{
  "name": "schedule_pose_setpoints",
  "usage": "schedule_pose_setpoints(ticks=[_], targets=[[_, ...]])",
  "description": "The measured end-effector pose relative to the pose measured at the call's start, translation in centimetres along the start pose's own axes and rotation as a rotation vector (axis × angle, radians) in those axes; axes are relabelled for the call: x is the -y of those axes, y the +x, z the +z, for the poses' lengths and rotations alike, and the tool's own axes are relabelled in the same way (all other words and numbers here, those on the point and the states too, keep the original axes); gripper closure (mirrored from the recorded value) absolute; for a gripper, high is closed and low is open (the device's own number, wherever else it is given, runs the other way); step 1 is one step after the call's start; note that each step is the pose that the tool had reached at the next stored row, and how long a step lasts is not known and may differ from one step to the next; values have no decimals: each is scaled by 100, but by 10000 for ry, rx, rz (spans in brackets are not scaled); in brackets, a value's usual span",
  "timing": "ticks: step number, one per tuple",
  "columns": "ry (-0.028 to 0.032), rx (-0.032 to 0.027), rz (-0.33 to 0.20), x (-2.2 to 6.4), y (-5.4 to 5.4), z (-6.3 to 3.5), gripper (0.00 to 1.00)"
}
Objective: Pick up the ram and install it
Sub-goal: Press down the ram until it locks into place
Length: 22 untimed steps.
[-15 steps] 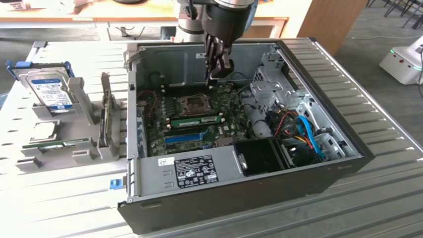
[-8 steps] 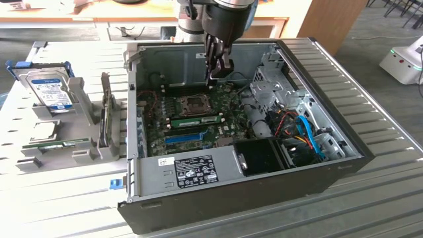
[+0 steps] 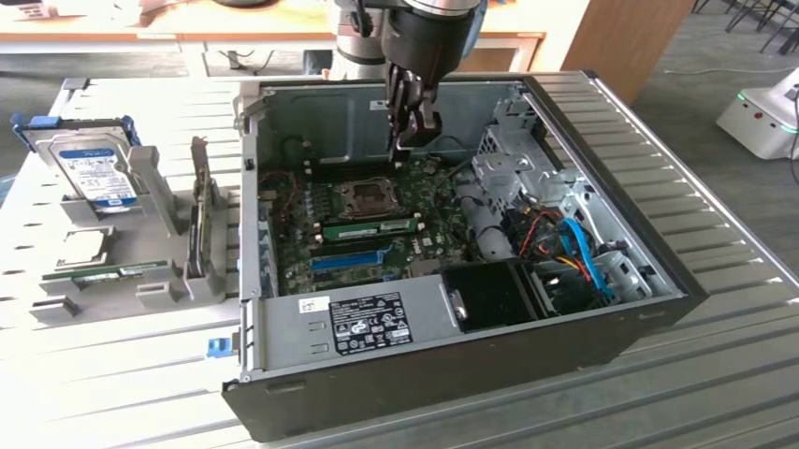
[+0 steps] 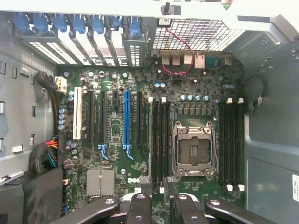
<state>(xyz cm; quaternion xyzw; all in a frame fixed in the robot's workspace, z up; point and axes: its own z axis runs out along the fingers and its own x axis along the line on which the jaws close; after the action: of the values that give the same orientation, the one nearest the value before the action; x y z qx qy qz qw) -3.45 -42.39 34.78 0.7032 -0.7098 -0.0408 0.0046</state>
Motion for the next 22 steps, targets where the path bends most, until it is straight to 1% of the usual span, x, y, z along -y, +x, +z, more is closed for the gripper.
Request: schedule_pose_setpoints(ticks=[4, 6, 8, 22], targets=[[0, -1, -1, 0, 0, 0, 76], [0, -1, 0, 0, 0, 0, 88], [0, -1, 0, 0, 0, 0, 89], [0, -1, 0, 0, 0, 0, 89]])
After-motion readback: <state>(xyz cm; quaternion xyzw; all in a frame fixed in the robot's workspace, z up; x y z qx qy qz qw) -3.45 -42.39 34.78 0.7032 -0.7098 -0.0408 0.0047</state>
